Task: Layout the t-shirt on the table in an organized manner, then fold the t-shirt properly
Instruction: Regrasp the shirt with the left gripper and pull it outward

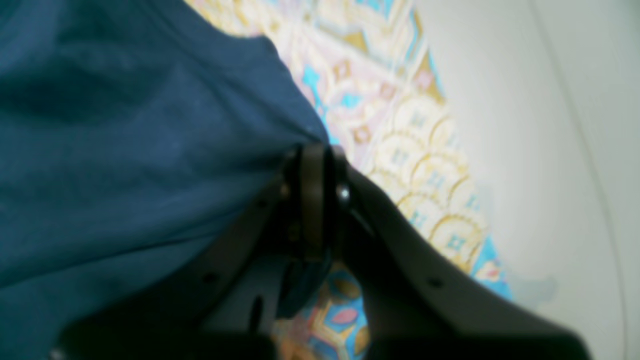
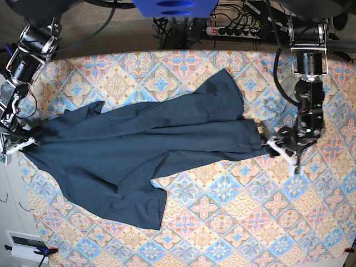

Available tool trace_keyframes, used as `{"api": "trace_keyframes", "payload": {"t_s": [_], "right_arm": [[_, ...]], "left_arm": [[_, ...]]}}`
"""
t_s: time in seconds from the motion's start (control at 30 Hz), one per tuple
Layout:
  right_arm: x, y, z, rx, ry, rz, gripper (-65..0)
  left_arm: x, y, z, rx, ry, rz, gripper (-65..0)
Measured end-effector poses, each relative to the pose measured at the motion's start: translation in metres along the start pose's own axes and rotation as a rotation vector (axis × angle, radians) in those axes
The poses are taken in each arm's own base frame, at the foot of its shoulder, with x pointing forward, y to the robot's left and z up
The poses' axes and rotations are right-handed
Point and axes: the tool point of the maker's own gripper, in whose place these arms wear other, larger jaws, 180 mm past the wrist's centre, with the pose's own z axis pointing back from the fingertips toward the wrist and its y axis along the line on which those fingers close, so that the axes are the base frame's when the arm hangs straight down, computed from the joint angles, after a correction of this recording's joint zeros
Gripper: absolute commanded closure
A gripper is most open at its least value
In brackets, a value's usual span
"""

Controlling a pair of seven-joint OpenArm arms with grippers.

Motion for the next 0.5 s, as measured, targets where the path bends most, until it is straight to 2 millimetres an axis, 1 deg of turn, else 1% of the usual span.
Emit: {"api": "trace_keyframes", "payload": {"t_s": [0.07,0.1,0.17,0.27,0.33,0.4,0.5], "right_arm": [[0.002,0.0,0.0,0.001,-0.005,0.0,-0.4],[0.001,0.0,0.0,0.001,-0.003,0.001,-0.4],[-0.001,0.001,0.0,0.002,0.003,0.001,-0.4],[-0.001,0.002,0.0,0.003,0.002,0.001,-0.4],[-0.001,0.003,-0.001,0.004,0.003,0.0,-0.4],[-0.003,0.002,-0.001,0.003,0.007,0.0,-0.4],[-0.002,0.002,-0.001,0.002,0.005,0.001,-0.4]], "left_arm": [[0.003,-0.015,-0.003,-0.034,0.003,-0.031,-47.6],[0.006,-0.021,-0.005,-0.043,-0.004,-0.049,-48.9],[0.012,-0.034,-0.008,-0.045,0.006,-0.124,-48.9],[0.019,-0.067,-0.014,-0.104,0.008,-0.22,-48.9],[0.018,-0.086,-0.018,-0.142,0.022,-0.273,-48.9],[0.008,-0.092,-0.028,-0.146,0.071,-0.306,-48.9],[-0.008,-0.08,-0.044,-0.104,0.163,-0.361,-48.8]]}}
